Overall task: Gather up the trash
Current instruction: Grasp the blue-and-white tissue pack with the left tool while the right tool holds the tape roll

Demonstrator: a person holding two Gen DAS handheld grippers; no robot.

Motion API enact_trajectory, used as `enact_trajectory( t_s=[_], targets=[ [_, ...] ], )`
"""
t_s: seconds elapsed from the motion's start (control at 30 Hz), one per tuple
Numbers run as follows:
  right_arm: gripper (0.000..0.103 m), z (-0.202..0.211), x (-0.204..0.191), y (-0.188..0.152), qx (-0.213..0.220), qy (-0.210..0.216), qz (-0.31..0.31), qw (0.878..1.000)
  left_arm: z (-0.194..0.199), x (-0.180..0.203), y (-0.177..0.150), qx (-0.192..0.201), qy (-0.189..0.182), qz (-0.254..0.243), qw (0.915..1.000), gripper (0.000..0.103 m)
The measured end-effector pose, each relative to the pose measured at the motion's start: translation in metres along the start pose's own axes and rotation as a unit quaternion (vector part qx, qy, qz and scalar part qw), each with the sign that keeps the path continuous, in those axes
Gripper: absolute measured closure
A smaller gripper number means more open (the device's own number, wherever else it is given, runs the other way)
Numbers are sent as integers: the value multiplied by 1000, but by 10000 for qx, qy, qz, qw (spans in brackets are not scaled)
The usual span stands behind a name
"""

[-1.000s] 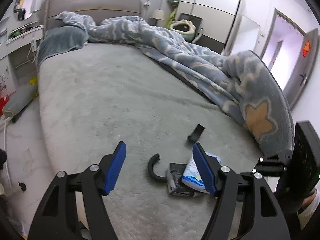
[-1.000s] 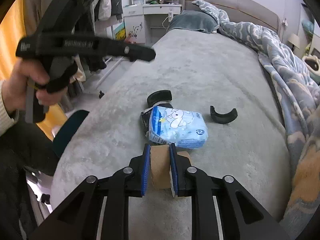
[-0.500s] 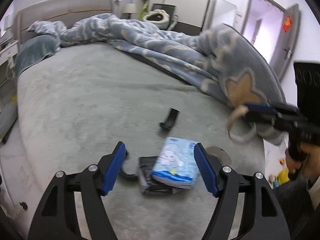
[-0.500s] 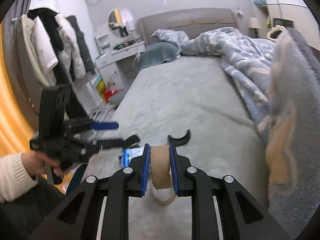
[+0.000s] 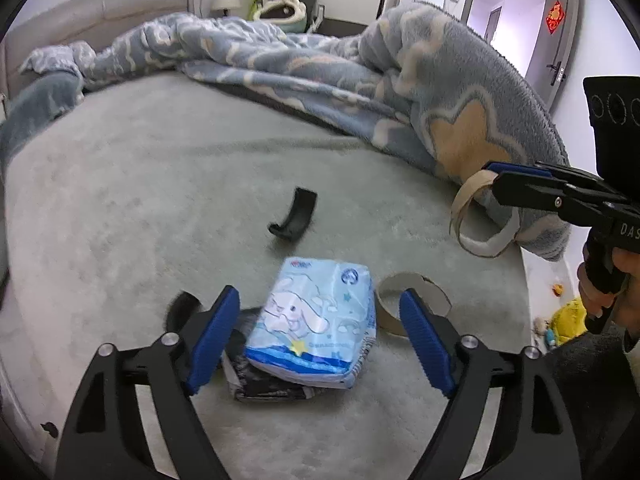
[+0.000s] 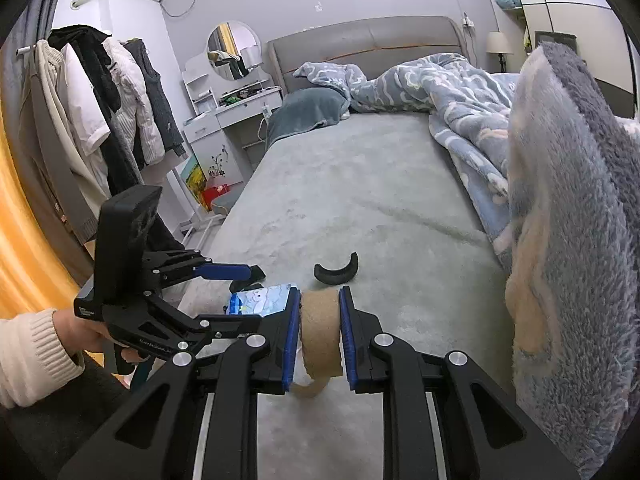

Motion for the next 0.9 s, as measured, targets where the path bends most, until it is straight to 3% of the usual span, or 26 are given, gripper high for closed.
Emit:
enact_trajectory(
  t_s=[0.23,0.47,0.53,0.77,0.9],
  targets=[
    [84,1,3,-2,-36,8,-26,10000,-8,-4,-6,-107,-53,100,9999,20],
    [84,-3,-1,-2,-125,23,-21,9999,-15,0,-9,-277,115,-57,9995,44],
    [84,-4,-4,0,-132,40,-3,9999,-16,0,-10,-309,193,-84,9993,46],
    [84,-12,-23,10,-127,174,88,9997,20,-2,0,248,-65,146,9996,47],
    [84,-17,-37,16,-132,270,127,9995,34,-7,-2,275,12,215,9994,47]
  ],
)
Point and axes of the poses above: each gripper's, at about its wrist camera, not at the fingertips, and z roughly against the way its jaws point, x to its right, y to its top, the point moved 1 cm from there along -z, roughly the way its jaws point, and after that the axes turned 11 degrees about -y, right-handed, at the moved point
